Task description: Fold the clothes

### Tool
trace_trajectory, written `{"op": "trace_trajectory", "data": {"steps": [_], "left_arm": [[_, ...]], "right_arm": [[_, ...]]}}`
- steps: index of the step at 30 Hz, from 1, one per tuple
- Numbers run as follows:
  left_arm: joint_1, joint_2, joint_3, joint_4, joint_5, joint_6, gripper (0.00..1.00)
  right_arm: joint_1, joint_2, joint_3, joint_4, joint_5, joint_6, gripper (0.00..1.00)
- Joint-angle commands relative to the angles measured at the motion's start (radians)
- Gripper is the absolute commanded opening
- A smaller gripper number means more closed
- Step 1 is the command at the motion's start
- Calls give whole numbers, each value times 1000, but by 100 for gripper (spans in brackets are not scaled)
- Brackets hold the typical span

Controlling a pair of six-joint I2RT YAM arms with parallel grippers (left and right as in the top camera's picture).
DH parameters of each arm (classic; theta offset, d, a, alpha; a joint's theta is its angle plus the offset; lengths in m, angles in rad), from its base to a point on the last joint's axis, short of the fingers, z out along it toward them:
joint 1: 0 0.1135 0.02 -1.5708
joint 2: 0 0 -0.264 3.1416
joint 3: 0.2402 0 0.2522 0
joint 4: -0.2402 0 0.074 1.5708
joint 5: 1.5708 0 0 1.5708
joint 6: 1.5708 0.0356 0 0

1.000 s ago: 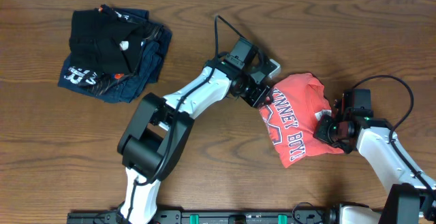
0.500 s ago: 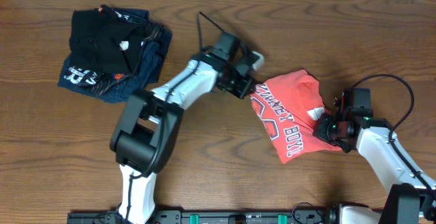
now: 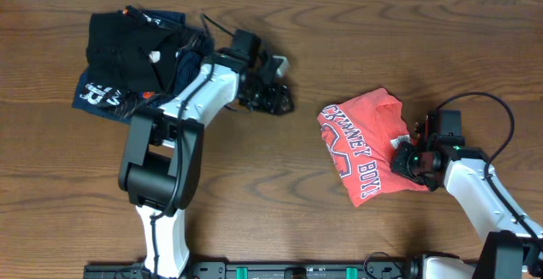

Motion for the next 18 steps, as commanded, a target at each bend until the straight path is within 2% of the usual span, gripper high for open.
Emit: {"op": "trace_trajectory", "data": {"steps": [1, 5, 6, 10, 18], "left_arm": [[-41, -31, -2, -53, 95, -21, 70], [-92, -31, -16, -87, 94, -83, 82], [-103, -31, -23, -80, 94, -98, 84], [-148, -25, -57, -38, 93, -169, 86], [-237, -18, -130, 98, 91, -278, 86]], "right_arm": [[-3, -38, 27, -32, -203, -106, 26], [-2, -121, 83, -85, -249, -118, 5], [-2, -138, 90, -89, -220, -99, 3], [-3, -147, 90, -83, -50, 4, 1], [-2, -4, 59, 3, -14, 14, 1]]}}
